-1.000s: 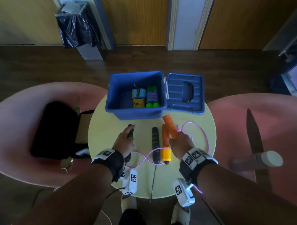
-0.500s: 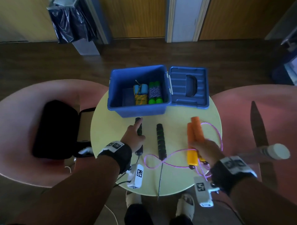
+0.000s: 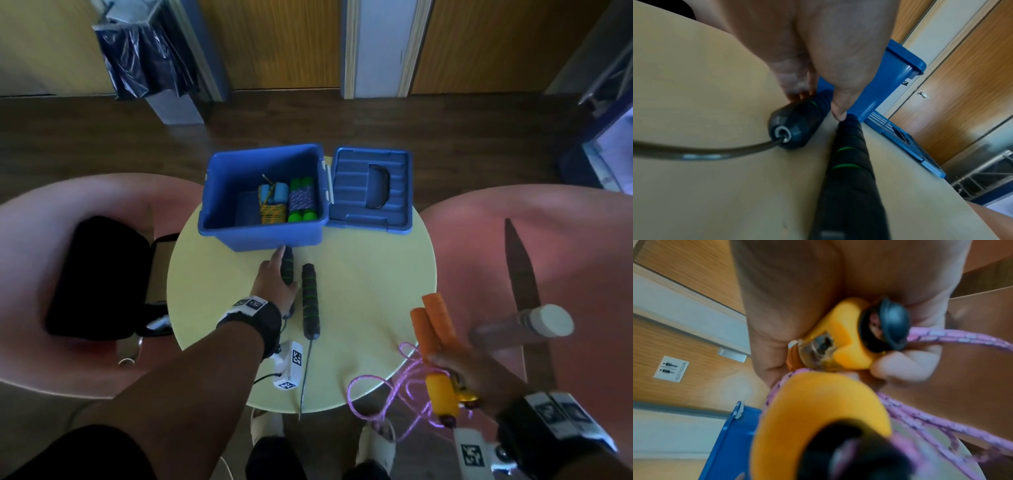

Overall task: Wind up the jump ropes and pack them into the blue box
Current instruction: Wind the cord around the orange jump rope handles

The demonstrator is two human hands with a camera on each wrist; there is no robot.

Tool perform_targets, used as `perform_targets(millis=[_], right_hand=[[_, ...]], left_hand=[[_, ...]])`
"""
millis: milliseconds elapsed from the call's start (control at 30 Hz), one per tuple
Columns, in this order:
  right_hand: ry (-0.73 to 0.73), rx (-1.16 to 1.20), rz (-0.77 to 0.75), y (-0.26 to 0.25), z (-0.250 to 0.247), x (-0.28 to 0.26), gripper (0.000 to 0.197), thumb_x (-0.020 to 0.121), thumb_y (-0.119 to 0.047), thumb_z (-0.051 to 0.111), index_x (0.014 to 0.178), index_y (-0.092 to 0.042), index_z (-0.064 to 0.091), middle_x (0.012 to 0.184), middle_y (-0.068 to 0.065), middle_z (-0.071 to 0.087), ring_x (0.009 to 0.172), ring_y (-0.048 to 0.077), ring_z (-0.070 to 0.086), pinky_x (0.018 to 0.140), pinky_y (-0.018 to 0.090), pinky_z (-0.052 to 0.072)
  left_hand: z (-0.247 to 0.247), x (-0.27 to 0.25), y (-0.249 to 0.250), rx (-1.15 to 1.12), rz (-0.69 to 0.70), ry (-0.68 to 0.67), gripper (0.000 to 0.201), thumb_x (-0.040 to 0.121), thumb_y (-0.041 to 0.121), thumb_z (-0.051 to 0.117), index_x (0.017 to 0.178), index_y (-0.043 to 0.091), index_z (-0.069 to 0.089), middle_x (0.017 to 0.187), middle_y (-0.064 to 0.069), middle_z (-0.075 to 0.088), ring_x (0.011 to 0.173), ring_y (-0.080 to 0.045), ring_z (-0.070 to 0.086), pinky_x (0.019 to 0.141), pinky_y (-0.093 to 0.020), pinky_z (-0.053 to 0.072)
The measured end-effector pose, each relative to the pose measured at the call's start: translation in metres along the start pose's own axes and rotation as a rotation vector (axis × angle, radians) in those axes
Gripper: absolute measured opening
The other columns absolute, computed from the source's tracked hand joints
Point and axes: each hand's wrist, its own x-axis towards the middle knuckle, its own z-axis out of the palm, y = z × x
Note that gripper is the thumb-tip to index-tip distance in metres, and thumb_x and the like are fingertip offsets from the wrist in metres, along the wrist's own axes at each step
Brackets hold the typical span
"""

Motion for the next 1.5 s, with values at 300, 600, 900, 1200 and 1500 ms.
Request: perform_targets(millis=[300,600,900,1200,1500], right_hand=[[0.02,-0.295,-0.146,-0.029,0.031,-0.02,0.02,0.084,-0.019,0.077,0.091,-0.001,0.072,0.059,0.005,0.06,0.046,0.01,0.051,0.049,0.021,0.038],[-0.049,-0.417,-0.21,-0.053,0.038,-0.041,0.02,0.084,-0.022,0.077,0.089,-0.004,0.071,0.052,-0.006,0.064,0.045,0.001,0.058,0.043,0.014,0.041],[-0.041,-0.466,-0.178,-0.038,0.034,-0.05,0.014,0.087,-0.021,0.074,0.09,-0.007,0.073,0.064,0.003,0.07,0.053,0.008,0.062,0.051,0.019,0.046],[-0.019,-0.432,-0.181,-0.045,0.06,-0.063,0.014,0.087,-0.017,0.072,0.086,-0.003,0.07,0.065,0.005,0.069,0.053,0.007,0.061,0.051,0.016,0.045],[0.153,-0.422,-0.201,-0.062,0.103,-0.078,0.021,0.084,-0.018,0.074,0.086,0.003,0.07,0.074,0.021,0.07,0.059,0.016,0.059,0.056,0.025,0.045]], left_hand=[[0.004,-0.052,-0.023,-0.056,-0.166,0.044,0.092,0.083,0.02,0.073,0.157,0.027,0.019,0.148,-0.008,0.034,0.127,-0.028,0.046,0.102,-0.035,0.041],[0.012,-0.084,-0.024,0.038,-0.191,0.003,0.079,0.084,0.013,0.061,0.153,0.029,0.026,0.129,-0.012,0.05,0.114,-0.033,0.057,0.093,-0.039,0.049],[0.002,-0.07,-0.023,0.057,-0.076,0.012,0.062,0.087,0.014,0.057,0.142,0.036,0.038,0.134,-0.003,0.06,0.114,-0.027,0.061,0.096,-0.041,0.051],[-0.002,-0.073,-0.036,0.125,-0.041,-0.058,0.086,0.081,0.025,0.07,0.153,0.029,0.023,0.143,-0.007,0.051,0.128,-0.032,0.051,0.102,-0.046,0.046],[-0.028,-0.071,-0.051,0.145,0.054,-0.224,0.094,0.082,0.034,0.073,0.156,0.029,0.014,0.15,-0.009,0.037,0.136,-0.03,0.042,0.108,-0.04,0.039]])
